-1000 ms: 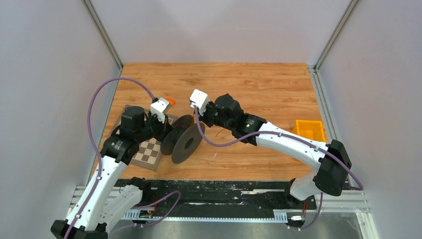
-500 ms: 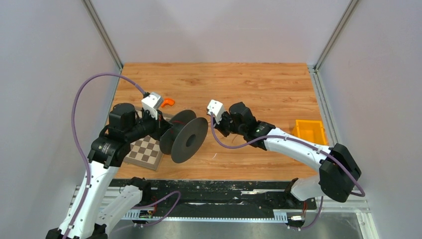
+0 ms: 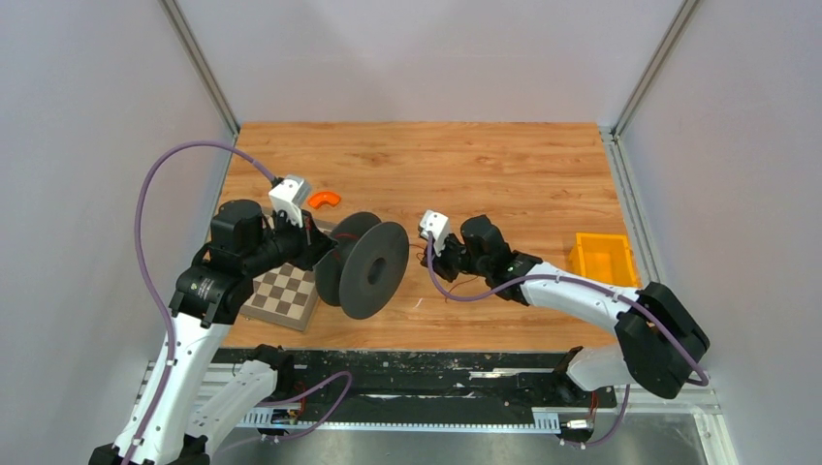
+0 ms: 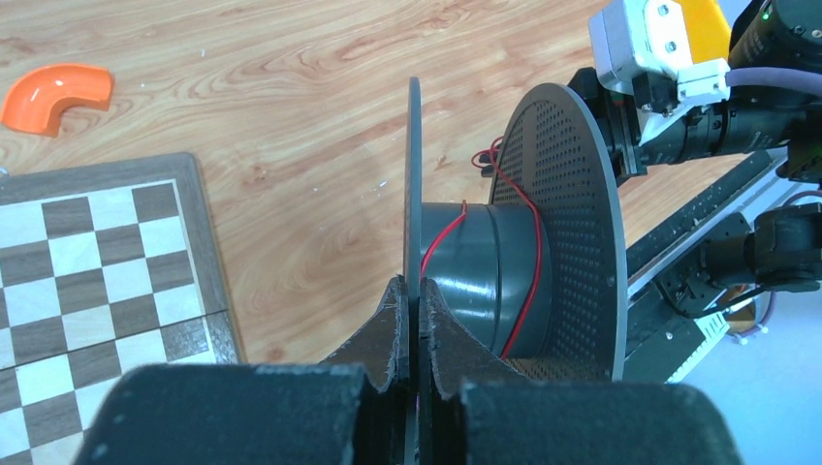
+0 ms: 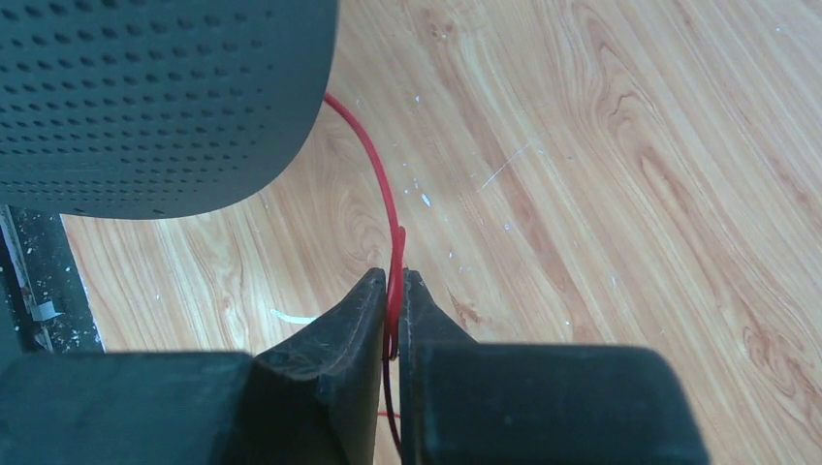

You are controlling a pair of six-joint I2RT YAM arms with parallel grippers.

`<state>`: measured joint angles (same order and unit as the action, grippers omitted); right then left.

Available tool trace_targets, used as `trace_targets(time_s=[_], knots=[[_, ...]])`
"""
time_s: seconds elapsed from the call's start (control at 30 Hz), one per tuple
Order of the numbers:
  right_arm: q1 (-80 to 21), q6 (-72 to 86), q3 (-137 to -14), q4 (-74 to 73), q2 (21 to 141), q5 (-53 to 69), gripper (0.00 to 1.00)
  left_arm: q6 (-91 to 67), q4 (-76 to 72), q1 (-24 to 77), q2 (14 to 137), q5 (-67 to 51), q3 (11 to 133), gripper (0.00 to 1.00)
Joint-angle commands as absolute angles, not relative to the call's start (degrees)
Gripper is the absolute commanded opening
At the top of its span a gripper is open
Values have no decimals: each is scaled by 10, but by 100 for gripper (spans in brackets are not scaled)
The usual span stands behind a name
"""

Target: Wrap the cables

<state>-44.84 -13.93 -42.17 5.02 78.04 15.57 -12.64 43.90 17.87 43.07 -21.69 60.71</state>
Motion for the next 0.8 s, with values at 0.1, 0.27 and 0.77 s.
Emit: trace_targets(time_s=[0.1, 0.27, 0.77], knots=[[-421, -106, -379, 145, 792, 198, 15, -169, 390, 175, 420, -204, 645, 0], [-403, -97, -363, 165, 814, 216, 19, -167, 400, 174, 418, -185, 647, 0], [-381, -66, -365, 166, 880, 183, 0, -197, 384, 144, 413, -141, 639, 0]])
